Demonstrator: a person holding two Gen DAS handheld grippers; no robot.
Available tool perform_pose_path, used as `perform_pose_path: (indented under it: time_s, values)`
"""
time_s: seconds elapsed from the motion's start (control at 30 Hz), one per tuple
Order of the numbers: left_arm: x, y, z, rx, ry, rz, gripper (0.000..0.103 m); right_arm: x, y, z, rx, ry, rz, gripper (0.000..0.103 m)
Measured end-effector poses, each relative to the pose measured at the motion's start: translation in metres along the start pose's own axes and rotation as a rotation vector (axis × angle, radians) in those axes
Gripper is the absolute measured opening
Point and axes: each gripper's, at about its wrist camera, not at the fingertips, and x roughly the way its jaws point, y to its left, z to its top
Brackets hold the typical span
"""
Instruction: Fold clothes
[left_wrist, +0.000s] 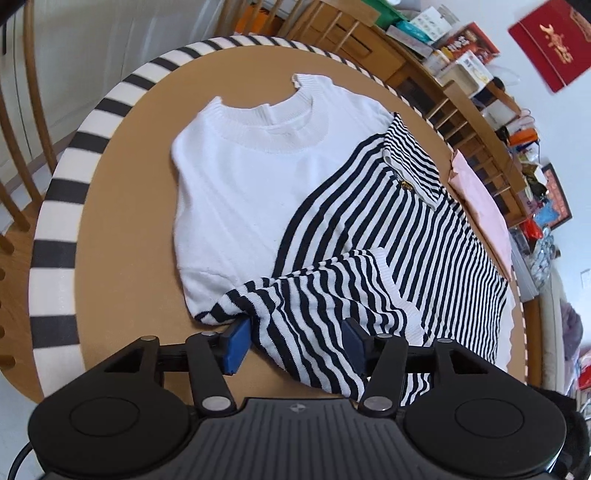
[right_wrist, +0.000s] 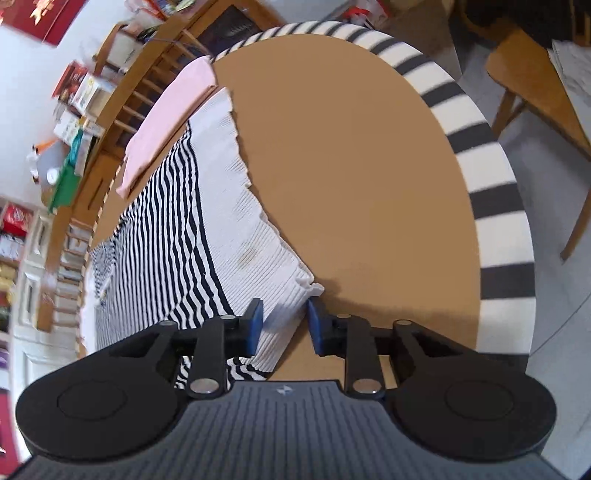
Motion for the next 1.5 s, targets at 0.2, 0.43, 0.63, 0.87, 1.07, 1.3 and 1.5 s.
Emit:
perform_pose_path:
  time_s: [0.2,0.43,0.63,0.87,1.07,1.3,1.5]
  values:
    - [0.004,0.012,0.001,-0.068,0.010,-0.012,0.010,-0.004,0.007,-0.007,-0.068,0.013,-0.023,0.005]
    - [-0.012,0.025,-0.001,-0.045,0.001,0.025,0.009,-0.020,0.011,-0.017,-0.120,0.054,-0.032,0.005]
    - [-0.042,0.041,-0.001,-0.044,-0.009,0.025,0.009,-0.046,0.011,-0.037,-0.122,0.098,-0.020,0.005]
    - [-0.080,0.055,0.002,-0.050,0.027,0.030,0.009,-0.075,0.001,-0.064,-0.041,0.219,-0.029,0.005]
    - [-0.091,0.038,0.024,-0.013,0.027,0.000,0.009,-0.080,0.016,-0.061,-0.023,0.234,0.003,0.005]
    - [-0.074,-0.035,0.093,0.196,-0.013,-0.037,0.009,-0.077,0.054,0.000,-0.082,0.170,0.042,0.005]
    - [-0.016,-0.113,0.155,0.307,-0.022,-0.040,0.009,-0.053,0.076,0.068,-0.110,0.149,0.027,0.005]
